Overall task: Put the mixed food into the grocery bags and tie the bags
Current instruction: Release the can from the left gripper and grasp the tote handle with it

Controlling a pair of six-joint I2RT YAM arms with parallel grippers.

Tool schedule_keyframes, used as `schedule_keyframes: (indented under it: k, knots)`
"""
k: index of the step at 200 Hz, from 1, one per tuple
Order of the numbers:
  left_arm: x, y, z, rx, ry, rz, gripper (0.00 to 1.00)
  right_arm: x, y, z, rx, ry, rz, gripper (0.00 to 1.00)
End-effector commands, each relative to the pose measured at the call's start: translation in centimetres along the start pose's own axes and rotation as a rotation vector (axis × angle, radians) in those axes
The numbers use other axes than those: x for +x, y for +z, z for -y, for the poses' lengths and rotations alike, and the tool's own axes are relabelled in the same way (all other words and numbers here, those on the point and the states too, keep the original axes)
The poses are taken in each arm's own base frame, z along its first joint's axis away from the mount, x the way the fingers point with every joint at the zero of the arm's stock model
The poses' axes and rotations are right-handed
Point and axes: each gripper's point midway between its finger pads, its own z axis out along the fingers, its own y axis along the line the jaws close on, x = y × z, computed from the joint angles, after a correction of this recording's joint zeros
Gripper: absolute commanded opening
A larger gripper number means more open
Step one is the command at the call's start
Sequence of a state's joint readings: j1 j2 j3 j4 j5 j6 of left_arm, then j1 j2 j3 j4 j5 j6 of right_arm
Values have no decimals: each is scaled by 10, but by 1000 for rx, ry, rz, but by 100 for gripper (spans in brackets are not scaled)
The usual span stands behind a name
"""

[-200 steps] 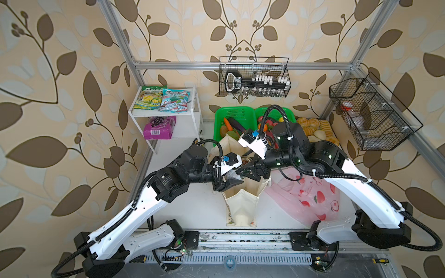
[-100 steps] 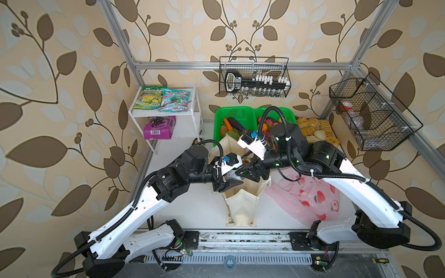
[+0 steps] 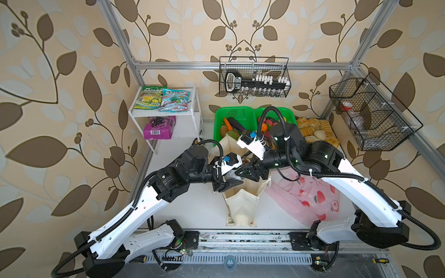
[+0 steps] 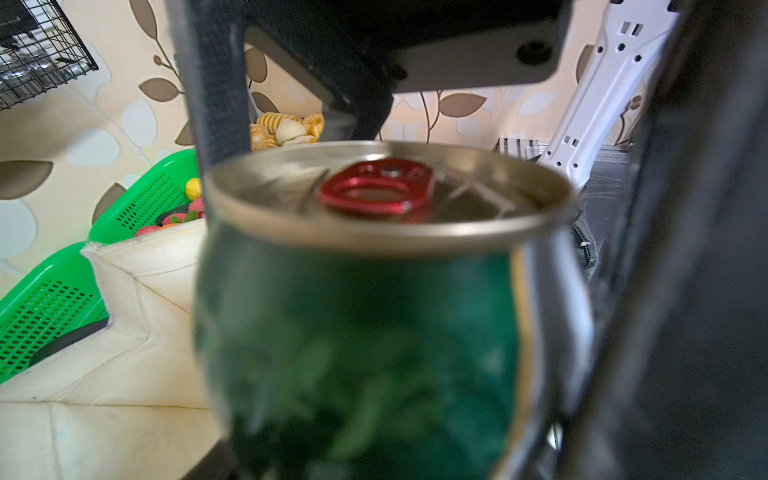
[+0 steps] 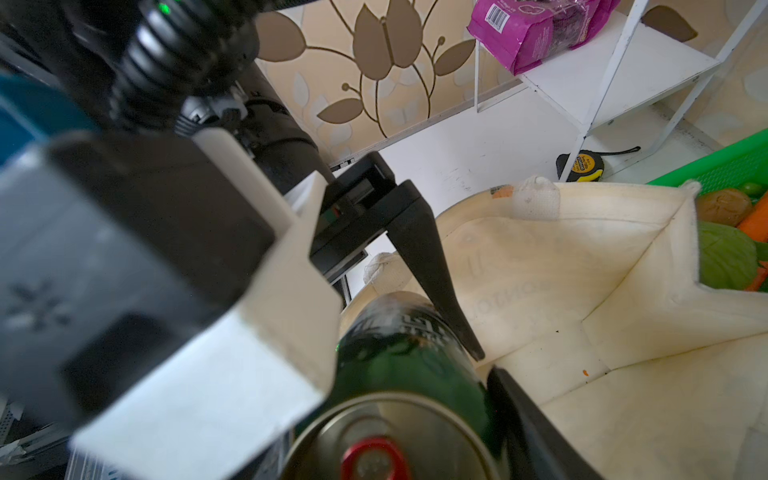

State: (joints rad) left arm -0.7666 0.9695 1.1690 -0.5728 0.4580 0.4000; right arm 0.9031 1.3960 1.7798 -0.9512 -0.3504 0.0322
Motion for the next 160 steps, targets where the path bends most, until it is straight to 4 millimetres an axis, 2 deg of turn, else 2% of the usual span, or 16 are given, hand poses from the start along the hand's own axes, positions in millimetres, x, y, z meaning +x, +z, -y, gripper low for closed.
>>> schedule_keyframes:
  k: [1, 9, 26, 53, 74, 97, 114, 146, 160]
  knots:
    - [-48, -19, 1, -29, 99, 180, 32, 10, 8, -1, -11, -1, -45, 61]
    - [-48, -19, 1, -32, 100, 181, 35, 9, 7, -1, -7, -1, -38, 57]
    - [-50, -21, -5, -70, 79, 192, 49, 4, 5, 0, 3, -2, -17, 46]
    - [-53, -28, -12, -124, 40, 205, 82, 0, 4, 9, 55, 7, 5, 39]
    - [-49, -36, -19, -179, -1, 196, 92, 0, 3, 29, 144, 41, 16, 33]
    - [-44, -52, -37, -320, -113, 218, 97, 2, 2, 59, 267, 98, 24, 28]
    - [-31, -75, -71, -550, -293, 219, 99, 2, 4, 73, 335, 112, 26, 28]
    - [29, -111, -117, -948, -570, 5, 99, 15, 30, 94, 411, 136, -41, 25]
    - [53, -108, -121, -969, -686, -63, 99, 22, 41, 106, 458, 139, -71, 25]
